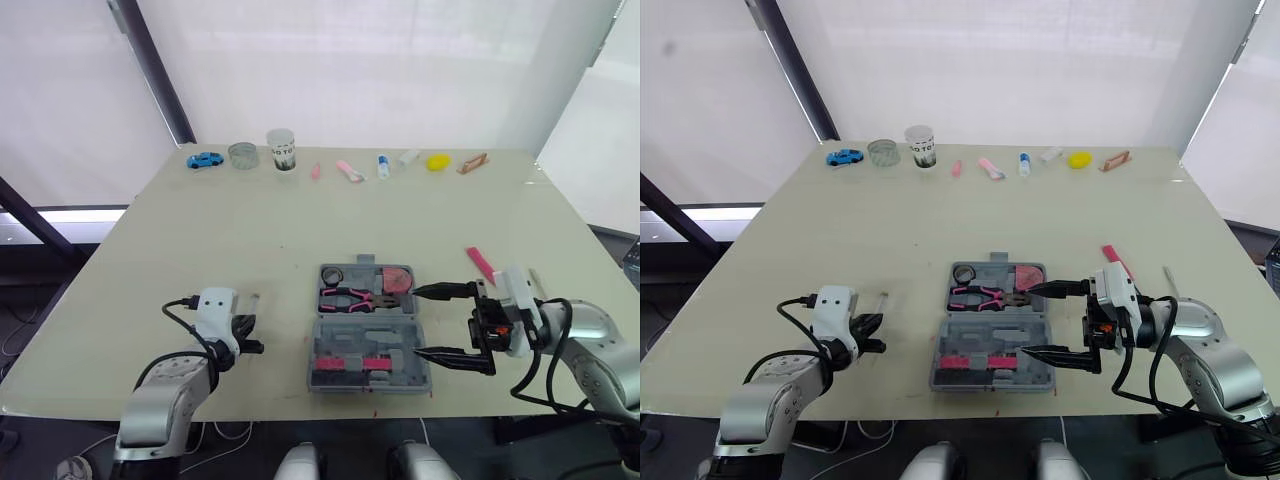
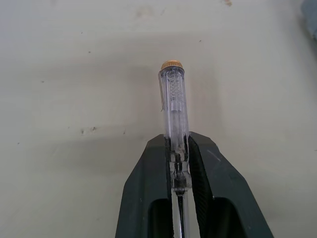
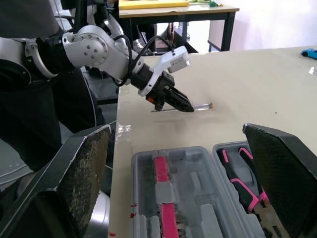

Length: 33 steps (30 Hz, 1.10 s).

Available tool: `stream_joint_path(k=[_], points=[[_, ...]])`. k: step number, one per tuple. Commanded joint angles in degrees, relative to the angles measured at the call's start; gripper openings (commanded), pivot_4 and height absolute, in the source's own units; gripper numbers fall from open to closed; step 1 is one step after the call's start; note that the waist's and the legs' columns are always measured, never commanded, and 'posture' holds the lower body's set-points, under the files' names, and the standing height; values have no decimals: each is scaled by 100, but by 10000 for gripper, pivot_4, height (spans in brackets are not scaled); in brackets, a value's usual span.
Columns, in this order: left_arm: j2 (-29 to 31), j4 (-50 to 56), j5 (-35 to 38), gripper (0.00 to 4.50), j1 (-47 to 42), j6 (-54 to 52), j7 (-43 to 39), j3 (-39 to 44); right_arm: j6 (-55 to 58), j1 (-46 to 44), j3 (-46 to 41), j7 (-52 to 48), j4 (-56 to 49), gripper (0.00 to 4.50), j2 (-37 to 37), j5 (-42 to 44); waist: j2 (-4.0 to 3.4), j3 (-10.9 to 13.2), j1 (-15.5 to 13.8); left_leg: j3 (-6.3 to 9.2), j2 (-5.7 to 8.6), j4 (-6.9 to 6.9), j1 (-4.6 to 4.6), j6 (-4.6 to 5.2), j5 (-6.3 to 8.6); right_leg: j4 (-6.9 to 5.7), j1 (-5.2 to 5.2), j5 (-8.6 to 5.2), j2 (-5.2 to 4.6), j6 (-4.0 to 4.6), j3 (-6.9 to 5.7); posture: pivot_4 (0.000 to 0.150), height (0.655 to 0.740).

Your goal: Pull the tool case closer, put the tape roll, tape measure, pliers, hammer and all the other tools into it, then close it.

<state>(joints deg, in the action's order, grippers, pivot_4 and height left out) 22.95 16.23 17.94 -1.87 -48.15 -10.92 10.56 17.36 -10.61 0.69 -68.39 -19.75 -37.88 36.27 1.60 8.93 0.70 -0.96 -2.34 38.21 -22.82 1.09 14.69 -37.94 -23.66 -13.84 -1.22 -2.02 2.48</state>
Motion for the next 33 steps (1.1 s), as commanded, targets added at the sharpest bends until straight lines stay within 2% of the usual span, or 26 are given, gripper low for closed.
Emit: stream_joint_path(k=[1,7,8,12,18,21,23,28,31,33], points=[[5,-22,-56,14196,-7,-17,-52,-48,-114,-74,-224,71,-114,45000,34,97,0,0,-1,0,0,0,0,0,0,0,0,0,0,0,0,1500,7400],[42,222,73,40334,60,65,-210,167,-97,-144,-327,253,-124,45000,178,177,0,0,4,0,0,0,0,0,0,0,0,0,0,0,0,1500,7400],[136,352,135,43389,106,16,-306,235,-79,-161,-354,289,-125,45000,204,206,0,0,3,0,0,0,0,0,0,0,0,0,0,0,0,1500,7400],[746,802,435,43389,297,-196,-922,441,-41,-171,-411,355,-138,45000,219,283,2,8,7,1,-3,-1,0,0,0,1,-1,-1,2,1,0,1500,7400],[2328,844,719,43389,291,-1,-2523,444,13,-177,-440,389,-168,45000,199,385,-5,19,3,-3,-4,-1,1,0,0,1,-1,-8,0,13,-2,1500,7400],[3252,523,426,43389,176,653,-3429,138,36,-201,-449,390,-150,45000,187,415,-7,29,-1,-11,-4,-2,-1,0,0,3,-3,-14,0,24,-7,1500,7400],[3992,68,-151,43389,-61,1700,-4198,-369,43,-198,-455,367,-123,45000,163,418,-14,35,-7,-16,-3,-2,0,0,0,4,-4,-14,-2,24,-5,1500,7400],[4746,-1117,-1189,43389,-1057,3680,-5342,-1297,57,-205,-469,315,-65,45000,127,415,-33,57,-9,-33,1,-6,-4,0,0,6,-10,-15,-13,23,0,1500,7400],[4780,-2195,-2206,43389,-2552,5531,-6345,-2291,80,-233,-480,282,-18,45000,91,397,-24,69,-66,-27,2,-3,-13,0,0,7,-14,-15,-3,24,-5,1500,7400],[4575,-2882,-2692,43389,-3295,6703,-6637,-2772,101,-248,-489,267,-3,45000,73,398,-23,72,-115,-28,2,0,-17,0,0,8,-14,-14,2,24,-2,1500,7400]])
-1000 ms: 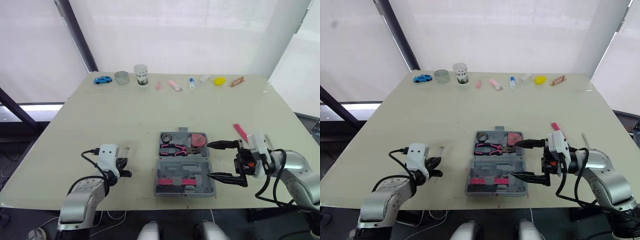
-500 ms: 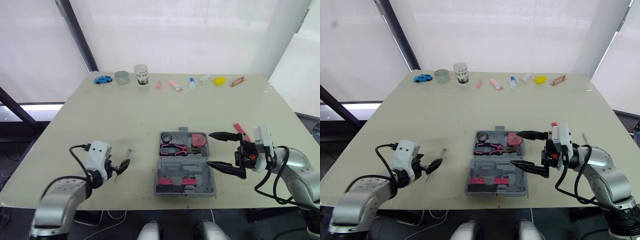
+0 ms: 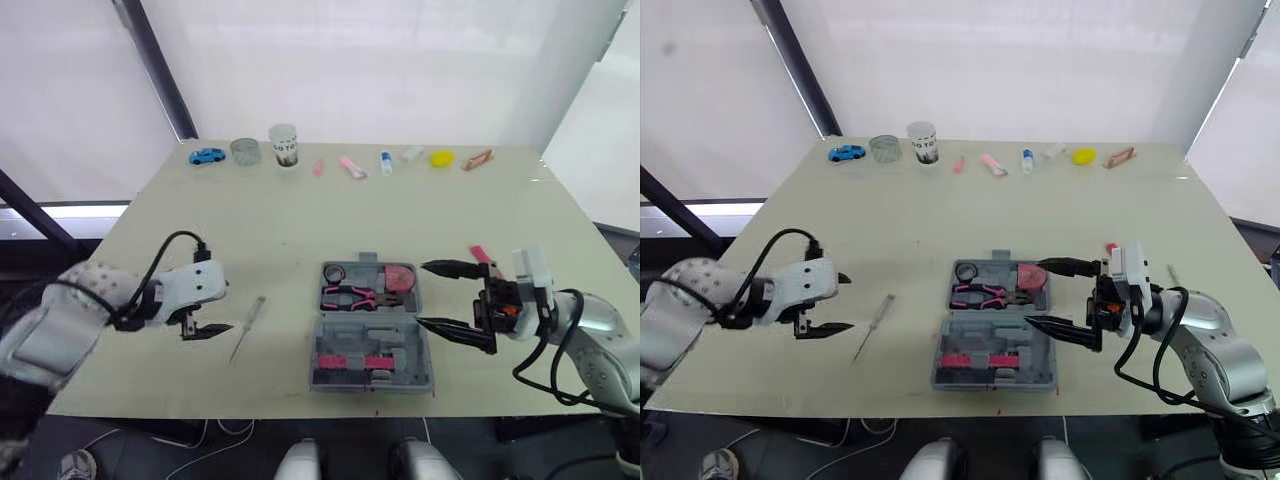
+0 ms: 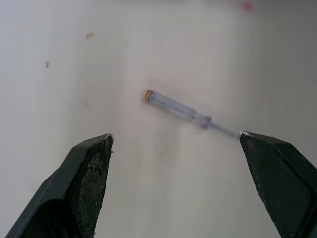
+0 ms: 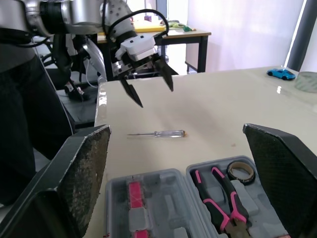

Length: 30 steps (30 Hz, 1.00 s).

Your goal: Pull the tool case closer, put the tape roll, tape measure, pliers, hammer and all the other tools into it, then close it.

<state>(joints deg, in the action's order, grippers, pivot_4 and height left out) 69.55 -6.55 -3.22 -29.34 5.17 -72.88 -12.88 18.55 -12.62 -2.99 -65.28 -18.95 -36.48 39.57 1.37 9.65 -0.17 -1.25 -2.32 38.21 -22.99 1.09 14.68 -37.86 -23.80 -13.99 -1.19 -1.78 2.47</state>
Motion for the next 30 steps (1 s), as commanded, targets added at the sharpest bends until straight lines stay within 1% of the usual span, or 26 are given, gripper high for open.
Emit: stream_joint_path(k=[1,2,4,6,9,13,15,18,24,30], points=[[-190,-900,-741,43389,-820,1830,-548,-599,-8,-56,-127,-57,-73,45000,-76,68,0,0,-33,-3,0,0,-1,0,0,1,1,0,2,-1,5,1500,7400],[-312,-1200,-957,43389,-1114,2376,-621,-796,7,-65,-131,-74,-61,45000,-91,71,0,0,-32,-7,0,1,0,0,0,2,0,10,3,-19,11,1500,7400],[-580,-1701,-1323,43389,-1634,3599,-647,-1155,40,-90,-146,-111,-29,45000,-127,85,0,1,-54,-8,0,1,0,1,0,1,0,9,6,-27,14,1500,7400],[-847,-2134,-1598,43389,-2046,4479,-684,-1469,92,-135,-163,-133,1,45000,-168,111,4,3,-56,-4,-3,2,-4,1,0,2,-1,9,9,-28,12,1500,7400],[-1175,-2661,-2054,43389,-2506,5457,-534,-1851,168,-210,-204,-178,55,45000,-235,153,13,8,-53,-2,-3,7,-8,2,0,1,-1,10,9,-29,11,1500,7400],[-1479,-3145,-2997,43389,-2919,6478,98,-2192,259,-268,-242,-238,74,45000,-325,206,14,9,-31,-1,-3,9,-8,3,1,-1,-1,11,10,-31,13,1500,7400],[-1576,-3210,-3437,43389,-3008,6799,447,-2282,298,-272,-254,-264,67,45000,-375,228,14,9,-31,-1,-3,9,-7,3,1,-2,-1,11,10,-31,13,1500,7400],[-1630,-3233,-3915,43389,-3062,7221,873,-2376,338,-289,-276,-277,64,45000,-423,263,15,9,-35,0,-4,10,-8,3,0,-3,0,11,9,-32,12,1500,7400],[-1575,-3116,-4794,43389,-3002,7580,1666,-2444,383,-323,-264,-281,59,45000,-454,282,16,10,-29,1,-4,10,-7,3,0,-6,0,12,8,-32,12,1500,7400],[-1523,-2902,-6293,43389,-2966,7484,3082,-2578,393,-357,-233,-258,59,45000,-428,266,17,9,-32,2,-4,11,-7,3,0,-7,1,13,7,-33,11,1500,7400]])
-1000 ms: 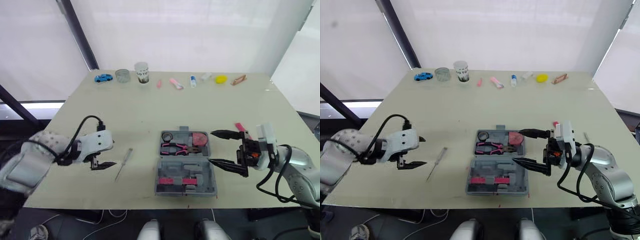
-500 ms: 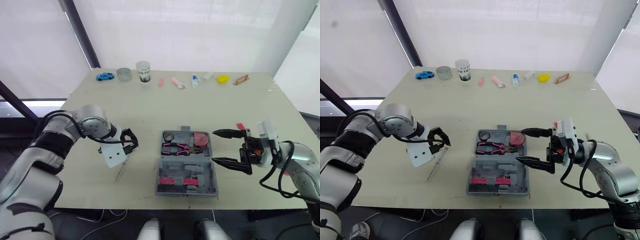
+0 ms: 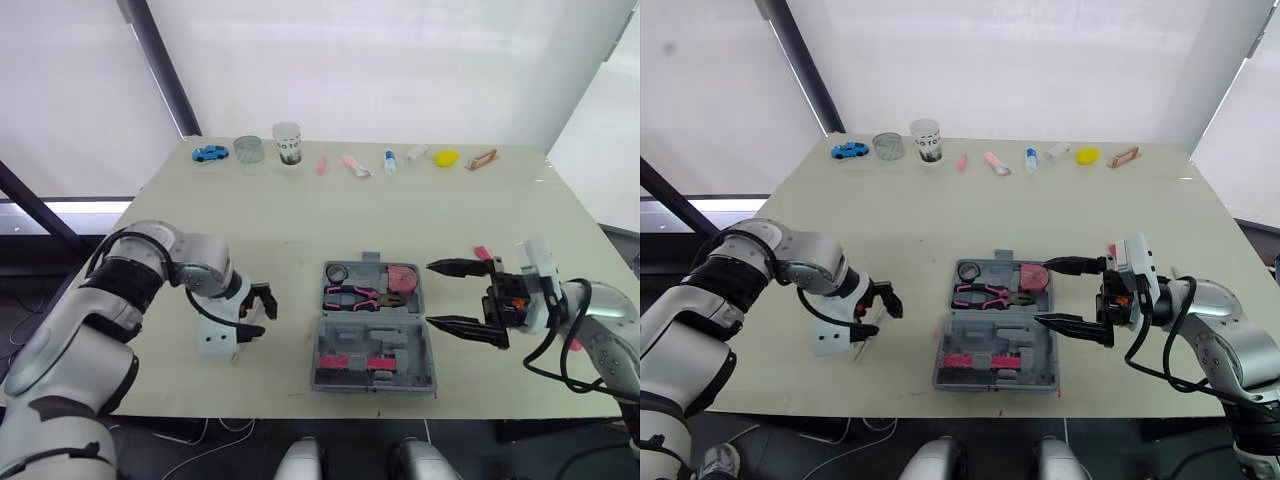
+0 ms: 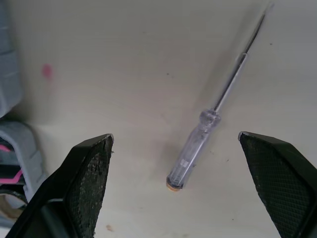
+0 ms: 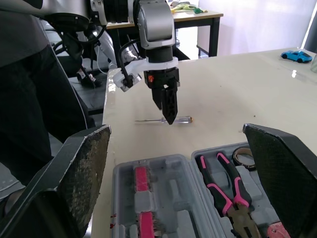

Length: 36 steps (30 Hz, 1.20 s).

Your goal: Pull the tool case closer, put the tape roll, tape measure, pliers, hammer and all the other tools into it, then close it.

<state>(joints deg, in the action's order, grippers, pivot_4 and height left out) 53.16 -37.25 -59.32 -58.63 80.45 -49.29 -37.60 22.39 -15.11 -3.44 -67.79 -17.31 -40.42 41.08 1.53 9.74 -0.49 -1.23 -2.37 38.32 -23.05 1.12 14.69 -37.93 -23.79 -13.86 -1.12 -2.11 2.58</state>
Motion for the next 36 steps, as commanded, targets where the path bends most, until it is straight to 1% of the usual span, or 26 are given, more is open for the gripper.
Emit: stream_joint_path(k=[1,4,7,10,13,14,17,18,19,20,21,22,23,27,29,30,32,36], points=[[112,194,-950,43389,-46,-138,1003,-183,7,-110,-187,-4,-100,45000,-31,110,0,0,-1,0,0,0,0,0,0,0,0,0,0,0,0,1500,7400],[54,146,-1506,43389,-89,-311,1673,-433,5,-116,-182,19,-101,45000,-19,100,1,0,-1,0,0,0,1,0,0,-2,1,1,-1,-1,-1,1500,7400],[-77,77,-2013,43389,-63,-762,2405,-703,0,-114,-167,49,-116,45000,-7,86,1,-1,-9,0,0,0,2,0,0,-3,2,1,-3,-1,-1,1500,7400],[-160,0,-2326,43389,-22,-1022,2881,-948,-4,-85,-178,76,-148,45000,-15,88,-12,-8,-34,0,1,0,20,0,0,-7,19,1,-4,-1,-2,1500,7400],[-215,-96,-2525,36426,48,-1264,3223,-1127,-1,-51,-208,94,-175,45000,-40,95,-52,-32,-40,-1,3,0,31,1,-1,-9,29,1,-5,-1,-2,1500,7400],[-219,-126,-2541,32115,55,-1286,3274,-1161,-1,-49,-211,98,-179,45000,-45,91,-66,-40,-39,-1,4,1,32,2,-1,-9,29,1,-6,-2,-1,1500,7400],[-217,-188,-2478,17334,55,-1302,3323,-1187,-6,-49,-208,102,-181,45000,-51,79,-93,-56,-39,-2,6,2,38,2,-1,-16,31,2,-6,-3,1,1500,7400],[-208,-206,-2401,9560,59,-1296,3275,-1149,-12,-51,-205,102,-179,45000,-51,73,-95,-57,-40,-2,6,2,38,2,-1,-16,31,2,-6,-3,1,1500,7400],[-182,-220,-2296,7185,51,-1291,3187,-1078,-25,-54,-197,97,-172,45000,-47,62,-95,-57,-48,-2,7,3,37,2,-1,-16,31,2,-6,-4,1,1500,7400],[-164,-231,-2227,3405,42,-1288,3130,-1031,-33,-56,-191,93,-167,45000,-44,55,-95,-57,-50,-1,8,4,35,2,-1,-15,31,3,-7,-4,1,1500,7400],[-143,-275,-2123,1072,29,-1288,3043,-969,-38,-61,-182,94,-167,45000,-40,47,-95,-57,-51,-1,8,4,33,2,-1,-15,31,3,-8,-5,0,1500,7400],[-106,-346,-1925,62,8,-1303,2871,-855,-48,-60,-173,91,-169,45000,-35,36,-95,-57,-52,0,8,4,32,2,-1,-14,31,4,-9,-6,-1,1500,7400],[-58,-468,-1603,62,-21,-1342,2564,-688,-65,-64,-165,85,-161,45000,-28,25,-95,-57,-51,0,9,4,31,2,-1,-13,31,4,-10,-6,-1,1500,7400],[270,-552,-40,61,130,-1805,1035,-69,-135,-16,-139,82,-163,45000,16,-21,-49,-34,-16,3,6,7,19,2,-1,-14,22,5,-8,-6,-7,1500,7400],[517,-207,939,61,427,-2187,104,187,-156,8,-124,83,-174,45000,41,-33,-49,-34,48,4,2,7,16,2,-1,-13,18,4,-4,-5,-6,1500,7400],[682,79,1315,61,586,-2368,-263,297,-161,14,-118,85,-176,45000,55,-34,-48,-34,102,0,0,6,16,1,-1,-13,15,4,-3,-5,-3,1500,7400],[1002,816,2297,61,1054,-3097,-1137,598,-184,30,-104,79,-171,45000,76,-48,-48,-33,143,1,-3,3,16,1,-1,-14,13,4,-2,-4,-4,1500,7400],[1575,2141,3413,61,1866,-4526,-2163,1237,-213,34,-75,70,-147,45000,128,-73,-47,-32,144,5,-7,2,16,1,-1,-16,12,3,1,-3,-7,1500,7400]])
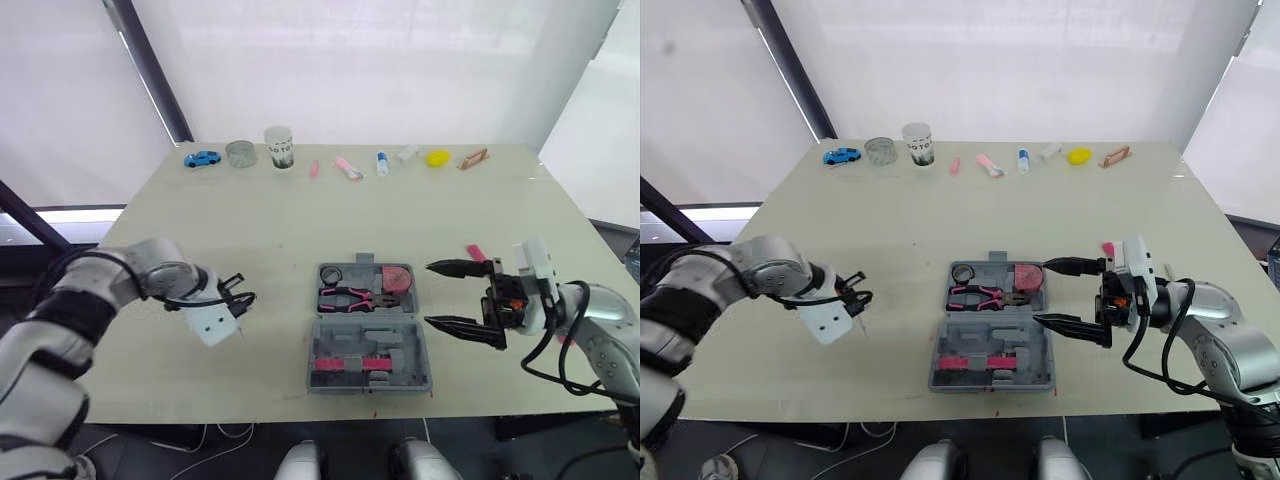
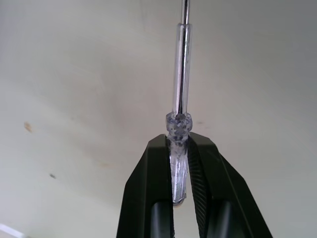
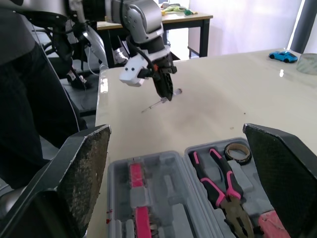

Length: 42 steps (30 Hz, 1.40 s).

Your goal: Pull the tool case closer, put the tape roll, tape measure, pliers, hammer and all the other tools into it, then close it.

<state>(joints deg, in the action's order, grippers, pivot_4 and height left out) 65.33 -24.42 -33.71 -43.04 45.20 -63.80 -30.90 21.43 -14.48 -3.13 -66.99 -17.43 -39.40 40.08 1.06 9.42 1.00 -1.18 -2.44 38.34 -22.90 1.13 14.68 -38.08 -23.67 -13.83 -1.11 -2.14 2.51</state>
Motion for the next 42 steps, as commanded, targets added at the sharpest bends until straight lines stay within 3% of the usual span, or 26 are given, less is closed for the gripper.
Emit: stream_joint_path(k=[1,6,11,17,20,24,30,41,42], points=[[452,1157,1008,61,495,-1390,-858,744,-127,-35,-99,-23,-115,45000,37,18,0,0,-10,0,0,0,0,0,0,0,0,0,0,0,0,1500,7400],[683,2430,1684,61,1458,-3655,-1439,1537,-159,-45,-50,-42,-114,45000,90,-21,0,0,-26,-1,1,3,1,0,0,2,1,-1,1,-1,0,1500,7400],[493,3598,2399,61,2338,-7376,-1740,2247,-221,-21,-34,-139,-183,45000,58,-77,0,1,-11,-1,-2,2,1,0,0,2,-1,-2,7,-1,1,1500,7400],[-331,3944,3314,61,1898,-11755,-1291,2403,-310,28,-31,-262,-229,45000,-24,-160,2,2,-39,6,0,4,2,0,0,0,0,-10,11,-14,-1,1500,7400],[-697,3908,3736,61,1403,-13409,-842,2341,-332,52,-56,-255,-252,45000,-25,-177,23,14,-24,14,3,6,1,0,0,0,2,-10,11,-14,-4,1500,7400],[-1104,2713,4565,60,875,-13770,-32,2414,-351,141,-106,-185,-308,45000,-12,-189,28,16,-10,15,3,5,2,0,0,-2,0,-3,12,-2,-2,1500,7400],[-1523,1134,5902,60,356,-13770,2050,2627,-354,331,-173,-58,-463,45000,-31,-188,35,20,-19,21,3,6,2,0,0,-5,0,-1,9,-1,-2,1500,7400],[-2082,508,7934,60,242,-13770,5101,3250,-480,378,-177,-108,-554,45000,-65,-143,39,22,-35,45,11,7,1,-2,0,-8,1,0,-5,-2,-1,1500,7400],[-2112,508,8045,5060,280,-13770,5312,3324,-482,388,-175,-128,-564,45000,-80,-136,39,22,-32,47,11,7,1,-2,0,-9,0,0,-5,-2,-2,1500,7400]])
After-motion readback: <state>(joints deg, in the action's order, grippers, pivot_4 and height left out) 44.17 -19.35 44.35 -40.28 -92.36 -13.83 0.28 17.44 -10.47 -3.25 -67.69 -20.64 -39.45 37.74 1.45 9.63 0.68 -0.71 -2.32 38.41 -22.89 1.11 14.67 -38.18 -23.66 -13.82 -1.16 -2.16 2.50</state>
